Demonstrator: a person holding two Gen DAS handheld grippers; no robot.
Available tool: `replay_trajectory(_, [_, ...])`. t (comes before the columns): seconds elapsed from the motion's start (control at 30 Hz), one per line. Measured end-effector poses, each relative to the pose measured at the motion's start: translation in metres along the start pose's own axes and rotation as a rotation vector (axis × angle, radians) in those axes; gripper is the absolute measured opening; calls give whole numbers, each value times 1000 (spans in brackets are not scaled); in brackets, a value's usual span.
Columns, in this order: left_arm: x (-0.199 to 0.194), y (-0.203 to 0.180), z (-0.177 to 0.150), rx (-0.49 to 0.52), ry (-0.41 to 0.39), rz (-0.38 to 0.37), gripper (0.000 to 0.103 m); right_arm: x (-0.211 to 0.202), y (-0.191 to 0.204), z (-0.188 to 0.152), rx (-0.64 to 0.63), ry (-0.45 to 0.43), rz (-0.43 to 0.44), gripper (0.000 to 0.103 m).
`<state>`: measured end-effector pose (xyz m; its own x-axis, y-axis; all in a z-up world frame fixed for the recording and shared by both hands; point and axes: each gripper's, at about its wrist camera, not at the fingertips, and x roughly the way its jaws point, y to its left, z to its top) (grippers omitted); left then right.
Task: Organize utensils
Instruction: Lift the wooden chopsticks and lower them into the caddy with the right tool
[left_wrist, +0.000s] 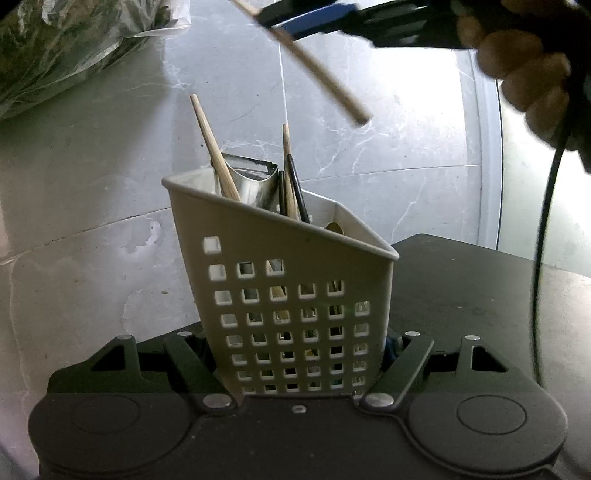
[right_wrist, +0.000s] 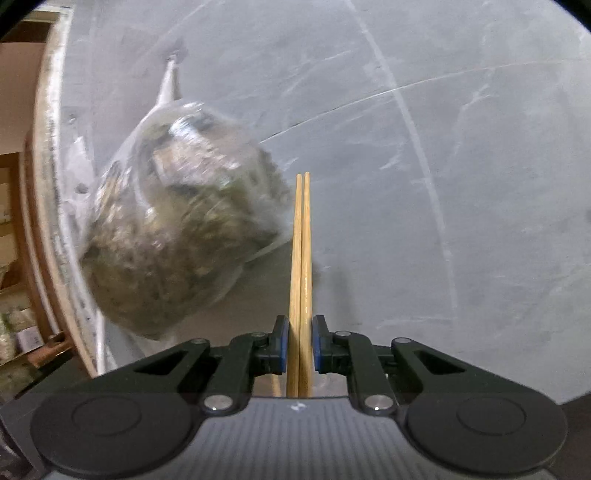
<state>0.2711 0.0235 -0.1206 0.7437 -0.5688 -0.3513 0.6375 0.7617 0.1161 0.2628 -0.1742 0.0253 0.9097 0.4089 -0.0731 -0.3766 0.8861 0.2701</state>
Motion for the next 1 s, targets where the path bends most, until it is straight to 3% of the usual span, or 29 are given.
replay_trajectory(0.17, [1, -1, 1, 3, 4, 1, 78, 3, 2, -26, -3, -23, 59, 14])
replay_trajectory(0.43, [4, -4, 3, 20, 13, 4, 78, 4, -8, -62, 2, -2, 44, 14])
replay_trajectory(1.0, [6, -16, 4, 31, 16, 18, 78, 11, -7, -79, -18, 11, 57, 16])
